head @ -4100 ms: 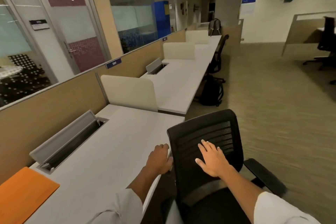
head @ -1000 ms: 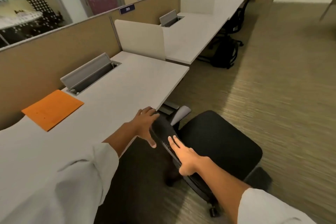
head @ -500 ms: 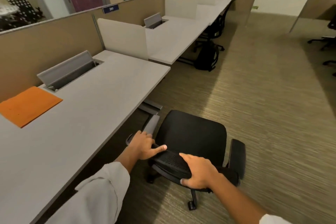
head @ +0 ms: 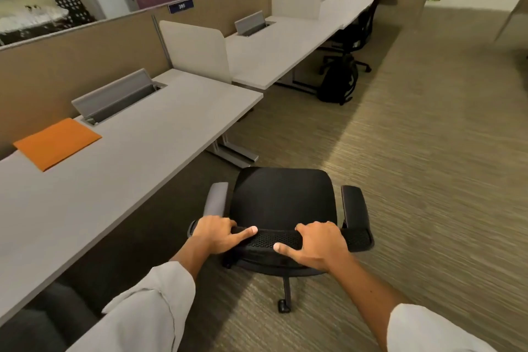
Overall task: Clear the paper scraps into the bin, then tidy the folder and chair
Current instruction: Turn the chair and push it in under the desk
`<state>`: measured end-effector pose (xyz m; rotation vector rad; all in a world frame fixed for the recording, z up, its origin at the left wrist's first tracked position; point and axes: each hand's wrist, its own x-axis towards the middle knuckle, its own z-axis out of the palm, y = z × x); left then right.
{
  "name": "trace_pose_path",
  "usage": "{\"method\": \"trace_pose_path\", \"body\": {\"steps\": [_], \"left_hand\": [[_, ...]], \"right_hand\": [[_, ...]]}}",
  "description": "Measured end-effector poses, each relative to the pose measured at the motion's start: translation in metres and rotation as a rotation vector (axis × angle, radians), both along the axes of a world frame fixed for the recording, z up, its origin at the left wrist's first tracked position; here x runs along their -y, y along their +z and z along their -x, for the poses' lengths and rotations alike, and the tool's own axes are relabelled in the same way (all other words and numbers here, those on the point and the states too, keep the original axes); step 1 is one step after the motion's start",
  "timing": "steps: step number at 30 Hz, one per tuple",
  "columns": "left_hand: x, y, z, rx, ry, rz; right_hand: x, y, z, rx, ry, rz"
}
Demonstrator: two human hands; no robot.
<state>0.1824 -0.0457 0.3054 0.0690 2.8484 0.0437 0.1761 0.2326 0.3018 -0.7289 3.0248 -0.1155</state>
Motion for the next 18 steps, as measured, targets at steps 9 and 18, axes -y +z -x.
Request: {"method": "trace_pose_path", "body": {"steps": [9,18], "left_hand": [[-0.050,0.001,-0.004,-0.002,0.120,-0.005],[-0.065,0.016,0.000,0.037,0.181,-0.044]], "right_hand": [[-0.047,0.003,0.028,0.041,0.091,0.013],[-0.056,0.008,0.047,0.088,0.237,-0.014]]}}
